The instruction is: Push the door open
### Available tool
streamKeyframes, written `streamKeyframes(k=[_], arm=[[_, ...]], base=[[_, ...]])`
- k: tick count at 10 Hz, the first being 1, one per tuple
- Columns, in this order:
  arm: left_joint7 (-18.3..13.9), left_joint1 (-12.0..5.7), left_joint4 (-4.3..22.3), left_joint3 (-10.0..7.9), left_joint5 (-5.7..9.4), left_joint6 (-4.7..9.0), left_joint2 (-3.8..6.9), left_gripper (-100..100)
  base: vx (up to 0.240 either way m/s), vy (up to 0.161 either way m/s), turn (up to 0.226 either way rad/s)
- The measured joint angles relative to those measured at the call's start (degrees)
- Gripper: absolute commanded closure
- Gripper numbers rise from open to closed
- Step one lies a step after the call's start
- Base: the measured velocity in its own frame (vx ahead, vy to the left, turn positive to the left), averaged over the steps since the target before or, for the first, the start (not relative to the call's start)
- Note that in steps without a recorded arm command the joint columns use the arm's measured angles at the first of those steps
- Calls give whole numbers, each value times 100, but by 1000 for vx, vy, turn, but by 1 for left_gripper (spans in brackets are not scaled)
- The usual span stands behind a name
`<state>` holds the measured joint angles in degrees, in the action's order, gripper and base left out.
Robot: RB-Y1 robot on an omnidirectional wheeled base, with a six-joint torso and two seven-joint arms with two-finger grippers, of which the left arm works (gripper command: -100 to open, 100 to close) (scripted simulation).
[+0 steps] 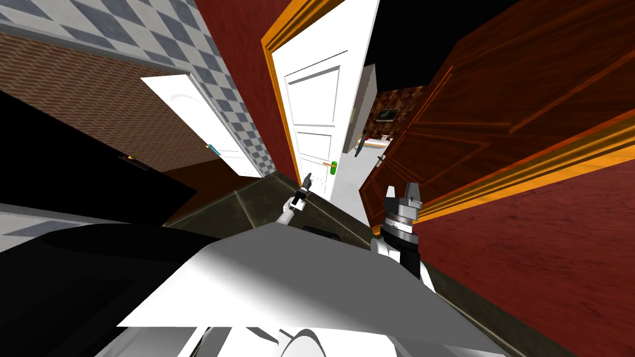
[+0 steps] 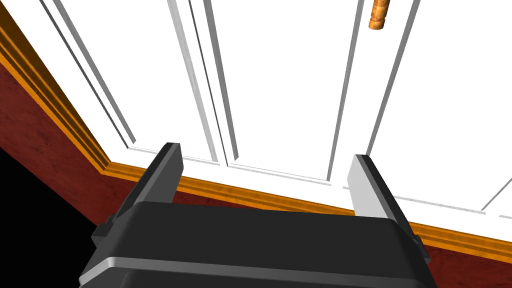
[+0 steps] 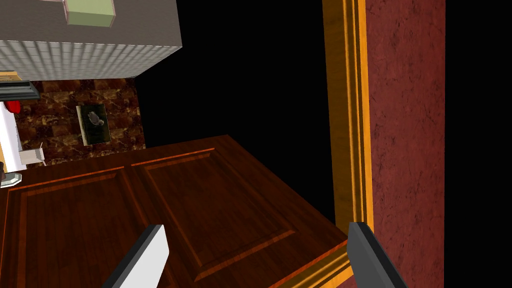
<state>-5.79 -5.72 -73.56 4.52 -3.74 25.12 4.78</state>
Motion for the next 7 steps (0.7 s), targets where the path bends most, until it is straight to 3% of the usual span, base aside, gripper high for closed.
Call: streamKeyframes(k=[7], arm=[[-101, -545, 832, 77, -7, -138, -56, -100]], base=[[88, 43, -66]])
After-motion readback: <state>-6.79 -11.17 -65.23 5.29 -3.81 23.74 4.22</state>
